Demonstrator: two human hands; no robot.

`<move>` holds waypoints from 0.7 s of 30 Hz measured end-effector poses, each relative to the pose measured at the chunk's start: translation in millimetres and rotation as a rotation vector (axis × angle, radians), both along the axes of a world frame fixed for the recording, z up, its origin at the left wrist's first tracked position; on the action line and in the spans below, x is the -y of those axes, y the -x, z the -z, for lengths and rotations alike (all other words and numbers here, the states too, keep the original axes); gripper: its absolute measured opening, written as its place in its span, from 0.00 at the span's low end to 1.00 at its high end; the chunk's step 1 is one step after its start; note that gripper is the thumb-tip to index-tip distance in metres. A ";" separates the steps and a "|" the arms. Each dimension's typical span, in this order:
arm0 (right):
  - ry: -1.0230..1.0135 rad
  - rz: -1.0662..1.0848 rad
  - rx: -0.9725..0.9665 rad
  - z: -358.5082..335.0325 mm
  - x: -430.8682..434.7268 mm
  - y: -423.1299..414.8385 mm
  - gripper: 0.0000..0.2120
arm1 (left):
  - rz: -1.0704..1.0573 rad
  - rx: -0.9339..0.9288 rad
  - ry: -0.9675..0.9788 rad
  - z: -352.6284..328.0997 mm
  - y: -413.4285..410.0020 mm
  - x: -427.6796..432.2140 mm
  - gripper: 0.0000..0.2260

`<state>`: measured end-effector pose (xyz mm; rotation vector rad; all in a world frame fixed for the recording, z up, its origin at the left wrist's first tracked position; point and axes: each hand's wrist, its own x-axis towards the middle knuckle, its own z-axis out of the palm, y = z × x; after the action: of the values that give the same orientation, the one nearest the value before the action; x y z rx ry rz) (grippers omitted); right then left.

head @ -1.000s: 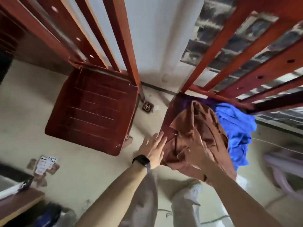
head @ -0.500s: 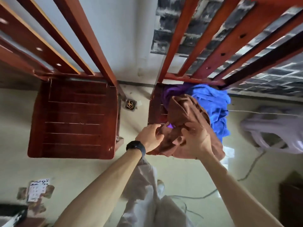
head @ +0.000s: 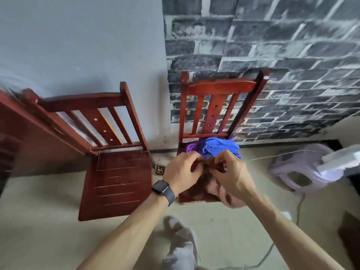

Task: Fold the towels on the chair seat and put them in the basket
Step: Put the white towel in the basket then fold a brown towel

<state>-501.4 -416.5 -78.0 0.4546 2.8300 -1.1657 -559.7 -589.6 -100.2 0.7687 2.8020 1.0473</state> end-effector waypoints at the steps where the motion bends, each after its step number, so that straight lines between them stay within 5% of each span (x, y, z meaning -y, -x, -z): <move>1: 0.003 -0.015 -0.025 -12.2 3.9 -6.0 0.16 | -0.024 -0.008 -0.018 -17.4 -3.4 8.7 0.06; 4: -0.091 -0.087 -0.105 -48.4 16.9 -18.5 0.20 | -0.070 -0.084 -0.008 -67.9 -6.6 41.7 0.04; 14: -0.254 -0.280 -0.317 -126.4 90.5 -12.2 0.05 | -0.126 -0.288 0.228 -168.1 -4.5 161.5 0.07; 21: -0.375 -0.216 -0.175 -135.9 153.7 4.9 0.08 | -0.247 -0.259 0.106 -205.0 22.7 269.0 0.07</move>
<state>-506.3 -570.2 58.0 0.0537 3.1573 -0.6679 -582.4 -858.7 104.8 0.5976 3.2105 0.8731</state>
